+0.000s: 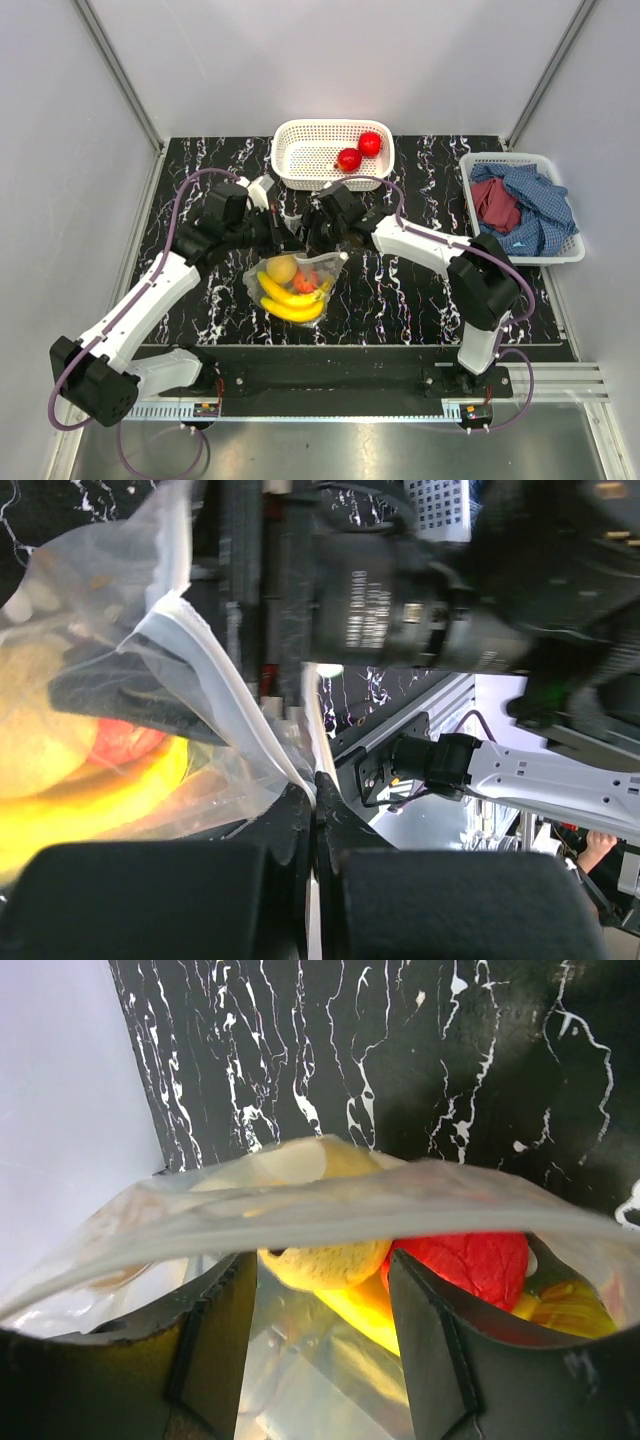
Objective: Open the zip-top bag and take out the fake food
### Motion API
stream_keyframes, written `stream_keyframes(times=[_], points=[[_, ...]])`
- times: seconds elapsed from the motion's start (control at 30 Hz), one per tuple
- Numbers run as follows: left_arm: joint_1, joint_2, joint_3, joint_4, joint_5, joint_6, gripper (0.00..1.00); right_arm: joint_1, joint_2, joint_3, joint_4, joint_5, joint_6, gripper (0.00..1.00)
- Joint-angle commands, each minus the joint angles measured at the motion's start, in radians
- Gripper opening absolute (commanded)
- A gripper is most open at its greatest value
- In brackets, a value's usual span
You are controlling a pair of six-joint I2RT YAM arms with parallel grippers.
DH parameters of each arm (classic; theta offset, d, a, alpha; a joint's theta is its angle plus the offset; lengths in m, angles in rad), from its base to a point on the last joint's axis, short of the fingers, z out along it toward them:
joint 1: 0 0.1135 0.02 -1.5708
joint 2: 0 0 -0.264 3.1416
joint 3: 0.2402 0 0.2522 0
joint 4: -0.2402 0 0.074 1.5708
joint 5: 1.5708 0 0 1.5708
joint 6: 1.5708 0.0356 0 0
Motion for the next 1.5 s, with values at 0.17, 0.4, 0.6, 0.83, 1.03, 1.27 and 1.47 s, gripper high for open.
stream_keyframes(times=[0.17,0.4,0.6,0.83,1.03,1.27,1.47], points=[[-0.009,0.033,0.007,0.101,0.068,0.031,0.00,0.018,0.050,-0.026,0.157,-0.022,0.019,0.43],[-0.009,0.007,-0.039,0.107,0.074,0.031,0.00,0.016,0.044,0.001,0.154,0.018,-0.012,0.24],[-0.009,-0.011,-0.049,0.108,0.074,0.029,0.00,0.016,0.043,0.005,0.147,0.033,-0.031,0.14],[-0.009,-0.034,-0.057,0.105,0.061,0.025,0.00,0.019,0.023,0.024,0.127,0.033,-0.114,0.00],[-0.009,-0.062,-0.080,0.098,0.002,0.014,0.00,0.031,-0.080,0.032,0.055,0.053,-0.200,0.00],[-0.007,-0.049,-0.066,0.090,-0.025,0.011,0.00,0.048,-0.199,0.026,-0.019,0.093,-0.248,0.00],[-0.007,-0.048,-0.068,0.089,-0.008,0.014,0.00,0.048,-0.129,0.037,-0.027,0.023,-0.231,0.14]])
